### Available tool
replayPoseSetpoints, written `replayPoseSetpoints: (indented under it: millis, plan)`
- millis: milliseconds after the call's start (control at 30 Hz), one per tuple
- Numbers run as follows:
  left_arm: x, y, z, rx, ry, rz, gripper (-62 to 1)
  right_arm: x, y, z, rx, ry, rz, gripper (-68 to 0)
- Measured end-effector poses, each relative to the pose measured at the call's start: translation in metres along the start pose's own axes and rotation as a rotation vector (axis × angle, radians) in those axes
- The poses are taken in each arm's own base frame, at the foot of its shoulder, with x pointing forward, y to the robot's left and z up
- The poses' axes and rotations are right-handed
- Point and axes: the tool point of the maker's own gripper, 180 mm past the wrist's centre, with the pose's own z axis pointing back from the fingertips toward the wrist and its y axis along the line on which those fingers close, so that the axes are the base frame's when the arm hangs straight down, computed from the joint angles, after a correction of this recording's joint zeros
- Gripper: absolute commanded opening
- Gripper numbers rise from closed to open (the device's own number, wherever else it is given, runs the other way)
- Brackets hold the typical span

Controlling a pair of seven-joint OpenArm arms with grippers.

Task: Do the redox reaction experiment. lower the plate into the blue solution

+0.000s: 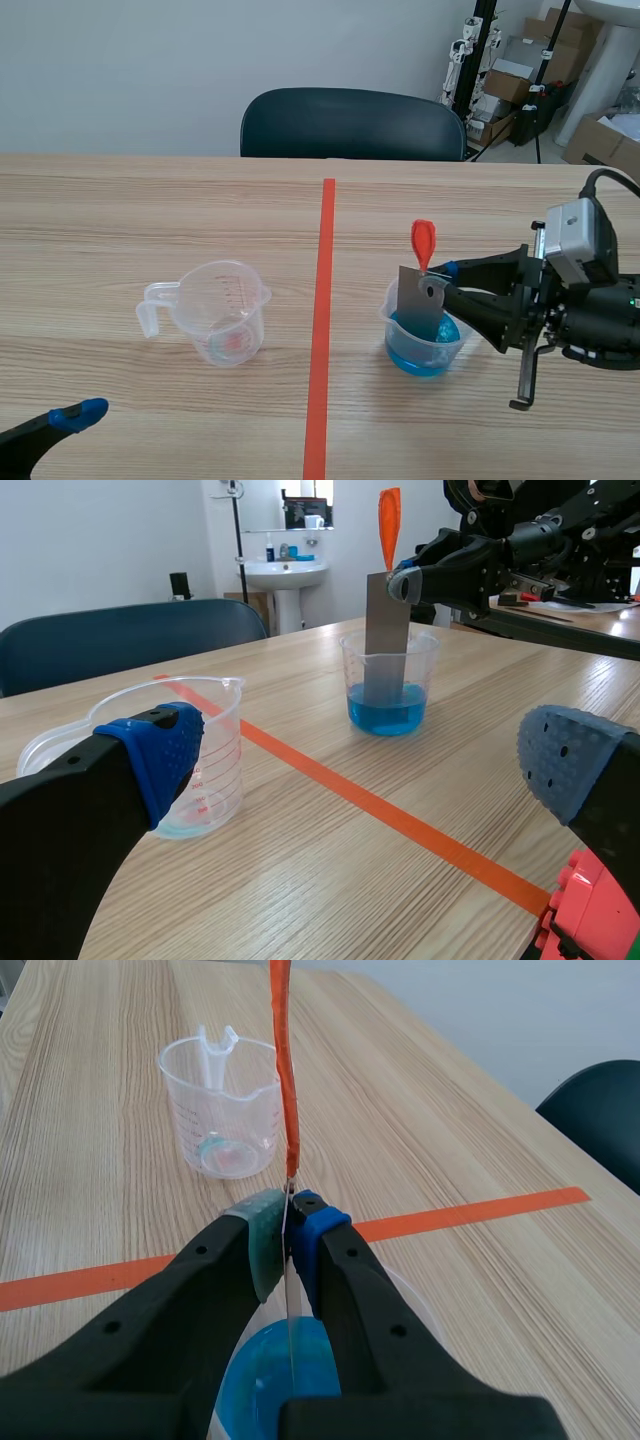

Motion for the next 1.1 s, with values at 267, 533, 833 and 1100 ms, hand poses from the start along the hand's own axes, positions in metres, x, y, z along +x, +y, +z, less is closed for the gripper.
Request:
replayPoseSetpoints:
  millis: [267, 533, 833, 1100]
  plan:
    - [0.0, 0.0, 0.0, 0.0, 0.0, 0.0, 1.4, -0.0003, 0.0, 0.0, 0.0, 0.002, 0.0, -66.9]
    - [0.0, 0.0, 0.0, 0.0, 0.0, 0.0, 1.4, -0.001, -0.0033, 0.0008, -0.011, 0.01, 0.001, -66.9]
    - [0.0, 0.0, 0.0, 0.0, 0.0, 0.0, 1.4, -0.0009, -0.0033, 0.0008, -0.011, 0.01, 0.001, -66.9]
    - [0.0, 0.0, 0.0, 0.0, 0.0, 0.0, 1.4, -0.0003, -0.0031, 0.0007, -0.01, 0.006, 0.001, -66.9]
